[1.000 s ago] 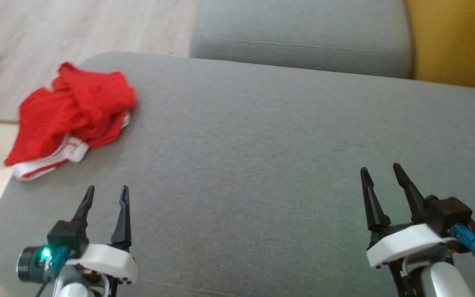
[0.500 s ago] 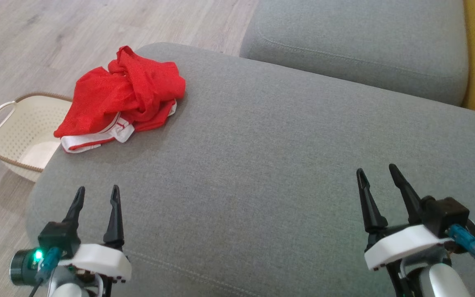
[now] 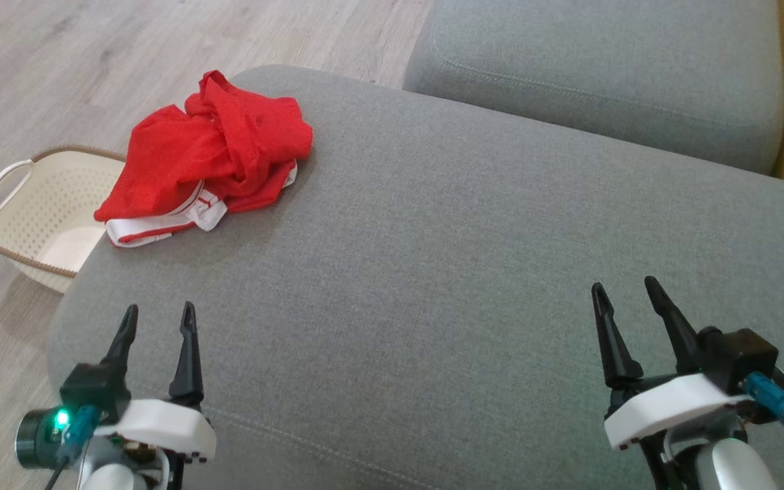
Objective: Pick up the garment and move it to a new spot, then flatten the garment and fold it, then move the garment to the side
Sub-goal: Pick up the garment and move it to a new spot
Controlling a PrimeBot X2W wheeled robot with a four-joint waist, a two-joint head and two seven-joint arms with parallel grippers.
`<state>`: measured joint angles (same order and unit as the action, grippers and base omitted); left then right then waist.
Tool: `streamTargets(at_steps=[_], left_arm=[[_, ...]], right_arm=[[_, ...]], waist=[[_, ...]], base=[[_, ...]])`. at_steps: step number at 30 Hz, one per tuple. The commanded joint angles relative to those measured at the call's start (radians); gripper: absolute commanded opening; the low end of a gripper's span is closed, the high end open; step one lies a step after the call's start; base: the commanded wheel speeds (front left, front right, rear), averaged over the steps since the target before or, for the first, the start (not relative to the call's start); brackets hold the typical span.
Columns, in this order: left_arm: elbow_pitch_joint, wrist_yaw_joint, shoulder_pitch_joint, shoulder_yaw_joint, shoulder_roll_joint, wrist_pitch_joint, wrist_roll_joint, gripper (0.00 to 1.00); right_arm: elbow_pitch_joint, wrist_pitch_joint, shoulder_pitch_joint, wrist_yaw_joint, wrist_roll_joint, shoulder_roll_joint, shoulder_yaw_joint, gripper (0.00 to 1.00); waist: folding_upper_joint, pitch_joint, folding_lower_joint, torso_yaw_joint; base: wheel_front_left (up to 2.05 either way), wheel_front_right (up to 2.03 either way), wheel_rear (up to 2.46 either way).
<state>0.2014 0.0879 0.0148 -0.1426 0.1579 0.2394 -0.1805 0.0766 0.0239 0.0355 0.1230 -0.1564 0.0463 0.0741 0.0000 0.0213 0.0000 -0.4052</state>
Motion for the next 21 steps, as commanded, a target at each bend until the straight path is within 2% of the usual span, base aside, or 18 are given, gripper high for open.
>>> streamTargets(at_steps=[1, 6, 12, 21], left_arm=[[-0.024, 0.005, -0.068, 0.042, 0.021, 0.011, -0.006, 1.0], [-0.002, 0.005, -0.123, 0.05, 0.016, 0.015, -0.019, 1.0], [0.096, -0.018, -0.273, 0.068, 0.005, 0.018, -0.059, 1.0], [0.413, -0.084, -0.59, 0.119, 0.039, 0.022, -0.103, 1.0]], right_arm=[[-0.043, -0.001, -0.033, 0.008, 0.003, 0.004, 0.015, 1.0], [-0.073, -0.023, -0.061, 0.008, 0.027, 0.004, 0.011, 1.0], [-0.138, -0.074, -0.122, 0.008, 0.083, 0.004, 0.003, 1.0], [-0.213, -0.131, -0.221, 0.008, 0.122, 0.036, 0.007, 1.0]], waist=[[0.0, -0.005, 0.0, 0.001], [0.0, -0.072, 0.0, 0.017], [0.0, -0.218, 0.0, 0.051], [0.0, -0.41, 0.0, 0.119]], base=[[0.0, 0.0, 0.0], [0.0, 0.0, 0.0], [0.0, 0.0, 0.0], [0.0, 0.0, 0.0]])
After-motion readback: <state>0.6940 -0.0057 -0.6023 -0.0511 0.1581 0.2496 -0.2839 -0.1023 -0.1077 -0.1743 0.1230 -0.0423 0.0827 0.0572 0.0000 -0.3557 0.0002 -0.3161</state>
